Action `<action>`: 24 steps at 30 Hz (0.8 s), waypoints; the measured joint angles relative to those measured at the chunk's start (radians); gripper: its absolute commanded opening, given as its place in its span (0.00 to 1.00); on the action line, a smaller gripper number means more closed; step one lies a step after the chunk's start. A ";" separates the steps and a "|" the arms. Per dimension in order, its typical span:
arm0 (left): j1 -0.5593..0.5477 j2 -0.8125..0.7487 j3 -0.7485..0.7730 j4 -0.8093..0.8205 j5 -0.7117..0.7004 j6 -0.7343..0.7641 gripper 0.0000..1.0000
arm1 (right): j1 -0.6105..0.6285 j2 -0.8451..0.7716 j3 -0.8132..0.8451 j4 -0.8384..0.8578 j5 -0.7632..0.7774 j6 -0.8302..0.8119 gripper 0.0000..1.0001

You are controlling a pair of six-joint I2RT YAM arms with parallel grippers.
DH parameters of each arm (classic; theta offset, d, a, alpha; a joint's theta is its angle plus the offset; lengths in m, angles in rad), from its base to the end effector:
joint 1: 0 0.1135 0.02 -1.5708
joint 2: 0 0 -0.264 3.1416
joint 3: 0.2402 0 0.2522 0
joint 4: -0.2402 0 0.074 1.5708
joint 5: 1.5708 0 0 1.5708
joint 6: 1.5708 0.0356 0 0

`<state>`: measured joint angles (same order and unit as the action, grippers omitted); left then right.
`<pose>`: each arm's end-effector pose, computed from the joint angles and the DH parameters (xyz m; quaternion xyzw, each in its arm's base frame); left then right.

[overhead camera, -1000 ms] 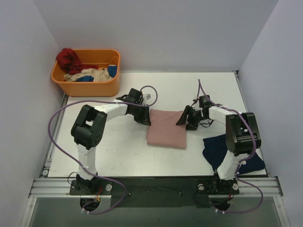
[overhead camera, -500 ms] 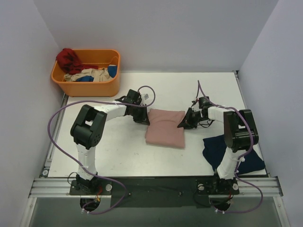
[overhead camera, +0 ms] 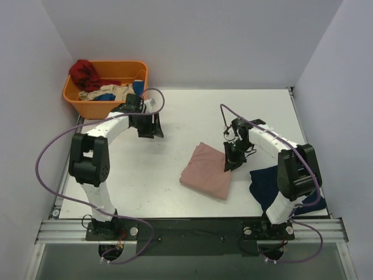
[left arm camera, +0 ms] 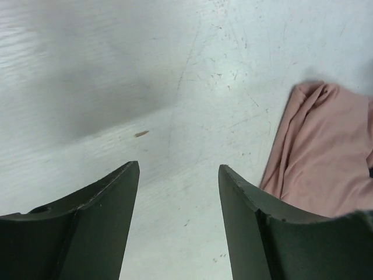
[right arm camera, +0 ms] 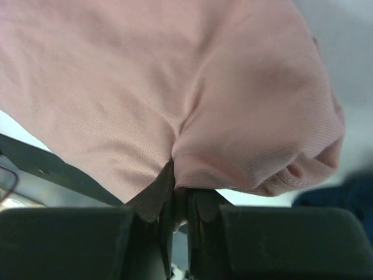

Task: Fold and stack the t-shirts
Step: Put the neatly folded tshirt into the corner of the board with the right arm

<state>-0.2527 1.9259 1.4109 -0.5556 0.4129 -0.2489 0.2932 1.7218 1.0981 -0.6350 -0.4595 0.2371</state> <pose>0.3892 -0.1153 0.1990 0.0525 0.9482 -0.2525 0.1854 0.3076 0.1094 0.1793 -0.0623 0.9605 0.2568 0.0871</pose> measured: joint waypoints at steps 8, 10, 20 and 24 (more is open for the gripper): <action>0.023 -0.179 -0.025 0.000 0.019 0.063 0.67 | 0.087 -0.090 0.078 -0.318 0.195 -0.079 0.00; 0.015 -0.195 -0.024 0.000 0.026 0.077 0.67 | 0.107 -0.090 0.116 -0.364 0.260 -0.093 0.00; 0.016 -0.241 -0.024 -0.003 0.032 0.108 0.68 | 0.234 -0.149 0.187 -0.468 0.522 -0.171 0.00; 0.018 -0.283 -0.024 -0.003 0.032 0.121 0.68 | 0.265 -0.172 0.188 -0.486 0.599 -0.214 0.00</action>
<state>-0.2348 1.6428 1.3865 -0.5583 0.4454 -0.1284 0.5583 1.5494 1.2858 -1.1210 0.1394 0.0235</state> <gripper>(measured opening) 0.674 0.040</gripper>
